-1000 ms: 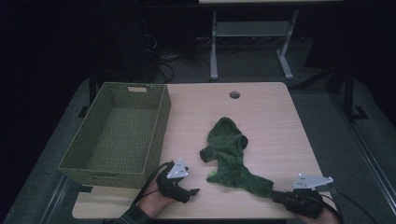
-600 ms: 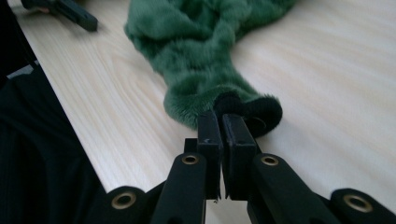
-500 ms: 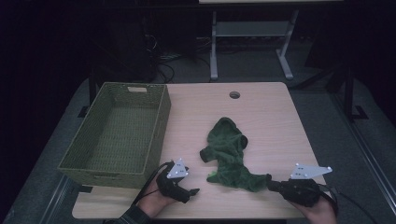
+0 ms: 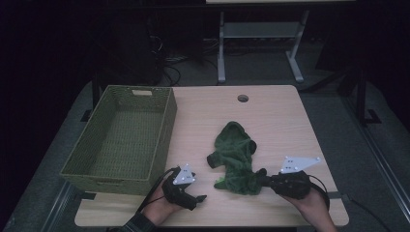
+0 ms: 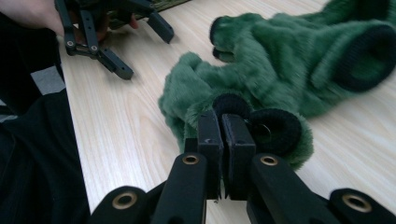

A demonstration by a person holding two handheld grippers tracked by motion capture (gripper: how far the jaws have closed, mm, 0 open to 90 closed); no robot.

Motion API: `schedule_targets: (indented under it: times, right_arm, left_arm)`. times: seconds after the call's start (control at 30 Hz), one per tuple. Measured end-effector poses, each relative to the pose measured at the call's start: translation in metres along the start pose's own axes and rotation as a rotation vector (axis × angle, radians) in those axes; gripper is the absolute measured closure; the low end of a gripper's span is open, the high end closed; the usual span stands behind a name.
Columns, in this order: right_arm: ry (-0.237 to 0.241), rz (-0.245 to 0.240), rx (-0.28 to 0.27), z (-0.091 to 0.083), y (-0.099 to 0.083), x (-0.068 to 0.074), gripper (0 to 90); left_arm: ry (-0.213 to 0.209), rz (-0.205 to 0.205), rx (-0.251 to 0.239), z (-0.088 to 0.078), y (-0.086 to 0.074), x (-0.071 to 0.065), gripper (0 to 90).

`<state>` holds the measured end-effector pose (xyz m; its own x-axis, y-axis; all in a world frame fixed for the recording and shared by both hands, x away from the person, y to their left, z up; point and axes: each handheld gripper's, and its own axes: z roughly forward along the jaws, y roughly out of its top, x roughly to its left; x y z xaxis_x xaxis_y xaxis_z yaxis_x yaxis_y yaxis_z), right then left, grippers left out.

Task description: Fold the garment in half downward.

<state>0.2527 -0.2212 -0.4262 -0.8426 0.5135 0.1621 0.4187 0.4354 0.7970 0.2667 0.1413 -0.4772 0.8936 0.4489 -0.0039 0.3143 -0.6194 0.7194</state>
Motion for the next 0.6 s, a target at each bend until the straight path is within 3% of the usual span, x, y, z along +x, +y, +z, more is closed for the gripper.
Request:
schedule_targets:
  times: [0.17, 0.27, 0.37, 0.6]
  right_arm:
    - [0.031, -0.027, 0.022, 0.018, 0.01, 0.001, 86.6]
    - [0.022, -0.027, 0.012, 0.024, 0.014, 0.002, 75.2]
    - [-0.003, -0.025, -0.019, 0.021, 0.017, 0.001, 73.1]
    - [-0.105, 0.03, -0.061, 0.013, 0.023, -0.018, 82.6]
  left_arm:
    - [0.0, -0.001, -0.001, 0.0, 0.0, 0.0, 13.5]
    - [0.0, -0.001, -0.001, 0.0, 0.0, 0.0, 13.6]
    - [0.0, -0.006, -0.005, 0.001, 0.0, 0.0, 13.6]
    - [0.0, -0.002, -0.002, 0.0, 0.0, 0.0, 13.5]
